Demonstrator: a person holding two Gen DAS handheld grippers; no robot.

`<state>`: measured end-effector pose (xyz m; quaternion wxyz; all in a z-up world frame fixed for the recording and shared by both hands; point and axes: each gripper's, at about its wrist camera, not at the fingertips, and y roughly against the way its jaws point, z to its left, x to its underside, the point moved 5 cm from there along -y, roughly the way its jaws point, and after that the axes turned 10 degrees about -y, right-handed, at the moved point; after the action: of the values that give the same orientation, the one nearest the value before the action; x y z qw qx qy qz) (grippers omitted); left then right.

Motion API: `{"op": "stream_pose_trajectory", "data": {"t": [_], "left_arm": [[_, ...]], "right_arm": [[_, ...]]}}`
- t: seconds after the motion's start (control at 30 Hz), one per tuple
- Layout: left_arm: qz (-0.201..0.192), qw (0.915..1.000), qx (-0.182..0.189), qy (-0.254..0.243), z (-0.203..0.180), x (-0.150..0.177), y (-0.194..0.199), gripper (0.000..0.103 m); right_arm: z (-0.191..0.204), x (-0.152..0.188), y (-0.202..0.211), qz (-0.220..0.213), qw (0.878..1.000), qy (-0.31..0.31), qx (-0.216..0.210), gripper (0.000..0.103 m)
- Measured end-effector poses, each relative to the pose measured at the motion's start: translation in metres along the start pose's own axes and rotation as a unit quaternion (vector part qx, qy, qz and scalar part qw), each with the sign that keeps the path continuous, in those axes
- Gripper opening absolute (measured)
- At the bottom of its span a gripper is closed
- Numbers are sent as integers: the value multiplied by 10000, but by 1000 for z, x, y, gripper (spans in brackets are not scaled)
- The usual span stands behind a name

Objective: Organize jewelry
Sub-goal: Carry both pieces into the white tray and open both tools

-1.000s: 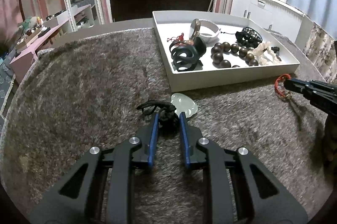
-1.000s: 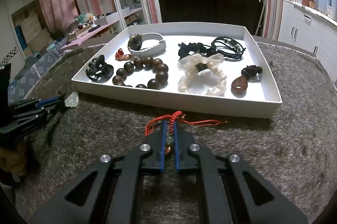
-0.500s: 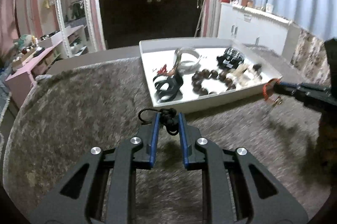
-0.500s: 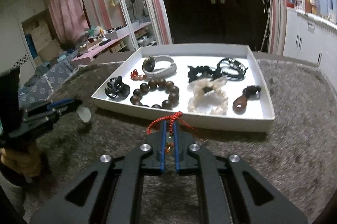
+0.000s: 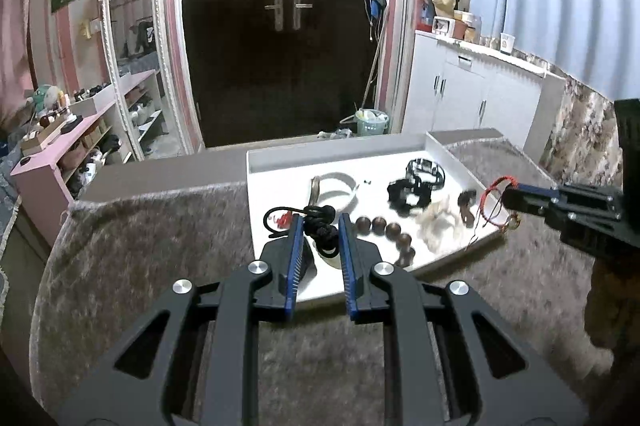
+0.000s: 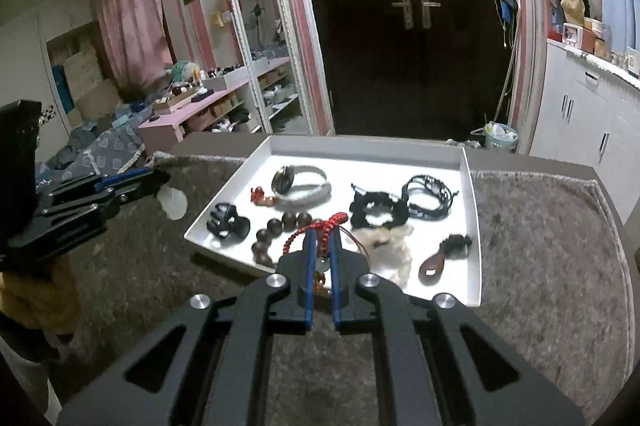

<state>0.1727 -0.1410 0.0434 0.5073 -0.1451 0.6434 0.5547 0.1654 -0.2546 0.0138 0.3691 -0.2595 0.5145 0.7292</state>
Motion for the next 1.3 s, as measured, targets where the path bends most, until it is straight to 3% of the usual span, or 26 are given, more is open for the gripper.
{"op": "stream_pose_trajectory", "data": {"t": [0.23, 0.33, 0.5, 0.73, 1.1, 1.3], "left_arm": [[46, 9998, 150, 79, -12, -3, -34, 16], [82, 10000, 3, 26, -14, 10, -51, 16], [207, 9997, -82, 30, -14, 21, -76, 16], [249, 9996, -104, 26, -18, 29, -92, 16], [165, 9995, -253, 100, -15, 29, -99, 17], [272, 9992, -259, -114, -21, 34, -104, 18]], "right_arm": [[-11, -5, -27, -8, 9999, -136, 73, 6], [-21, 1, -35, -154, 9994, -296, -42, 6], [-25, 7, -49, -67, 9997, -180, 120, 6], [-30, 23, -70, 81, 9993, -202, 315, 6], [-28, 34, -89, 246, 9990, -237, 290, 6], [-31, 37, -90, 268, 9988, -265, 319, 7]]}}
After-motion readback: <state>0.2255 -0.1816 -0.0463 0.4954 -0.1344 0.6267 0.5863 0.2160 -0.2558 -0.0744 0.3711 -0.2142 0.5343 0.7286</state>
